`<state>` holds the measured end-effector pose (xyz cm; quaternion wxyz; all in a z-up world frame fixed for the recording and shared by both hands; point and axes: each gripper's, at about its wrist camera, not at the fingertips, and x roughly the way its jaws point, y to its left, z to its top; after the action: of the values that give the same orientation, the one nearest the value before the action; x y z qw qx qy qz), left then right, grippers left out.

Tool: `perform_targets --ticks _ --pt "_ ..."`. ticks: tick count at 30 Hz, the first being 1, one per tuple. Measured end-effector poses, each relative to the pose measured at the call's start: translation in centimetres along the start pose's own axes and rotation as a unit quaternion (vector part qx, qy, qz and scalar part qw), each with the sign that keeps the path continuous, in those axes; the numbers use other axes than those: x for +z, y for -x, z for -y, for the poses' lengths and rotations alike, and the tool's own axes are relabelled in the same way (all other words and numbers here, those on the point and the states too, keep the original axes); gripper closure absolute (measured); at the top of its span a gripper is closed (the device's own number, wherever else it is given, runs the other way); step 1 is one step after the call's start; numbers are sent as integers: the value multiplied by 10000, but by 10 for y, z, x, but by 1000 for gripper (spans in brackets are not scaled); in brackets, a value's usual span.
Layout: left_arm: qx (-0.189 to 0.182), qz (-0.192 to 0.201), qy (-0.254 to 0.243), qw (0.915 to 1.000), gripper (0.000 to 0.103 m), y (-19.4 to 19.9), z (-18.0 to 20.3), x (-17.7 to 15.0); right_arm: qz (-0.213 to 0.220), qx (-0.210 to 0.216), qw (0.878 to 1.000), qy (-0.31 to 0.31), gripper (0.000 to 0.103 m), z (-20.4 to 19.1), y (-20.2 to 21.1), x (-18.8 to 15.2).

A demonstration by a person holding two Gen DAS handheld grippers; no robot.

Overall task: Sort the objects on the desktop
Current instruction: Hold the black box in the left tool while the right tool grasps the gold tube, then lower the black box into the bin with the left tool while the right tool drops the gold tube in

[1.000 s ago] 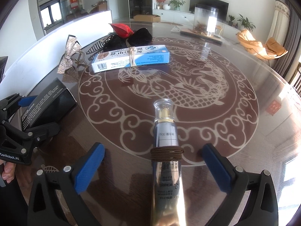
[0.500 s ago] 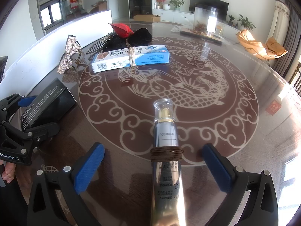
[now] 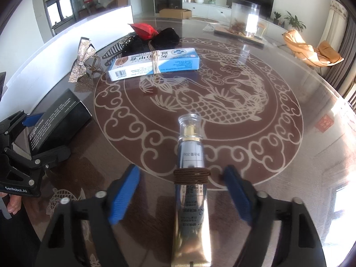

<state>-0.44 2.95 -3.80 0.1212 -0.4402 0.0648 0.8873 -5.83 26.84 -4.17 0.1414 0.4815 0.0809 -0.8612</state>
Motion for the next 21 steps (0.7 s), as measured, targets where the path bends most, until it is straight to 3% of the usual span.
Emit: perform_targets --ticks 2,3,6,9,15,18,21 --pt "59 16 -2 10000 46 1 0 -1 -45 2 10000 9 74 -2 1 -3" --pt "-83 64 102 9999 46 5 -4 0 -41 33 10000 9 74 -4 4 -5" --pt "-467 504 541 9962 46 32 -22 1 254 213 9994 -6 74 -15 26 -8" --pt "-592 844 976 9899 46 62 -41 -5 492 258 9982 213 74 -32 43 -7" --pt "-291 1386 1475 9789 46 122 -77 -12 1122 700 9895 587 75 -79 74 21" --pt "-129 1597 1843 9697 46 152 -114 -9 1586 1093 9782 780 75 -113 95 52" --pt "310 1753 2087 9616 46 178 -160 -5 2022 1577 9613 1012 75 -154 117 90"
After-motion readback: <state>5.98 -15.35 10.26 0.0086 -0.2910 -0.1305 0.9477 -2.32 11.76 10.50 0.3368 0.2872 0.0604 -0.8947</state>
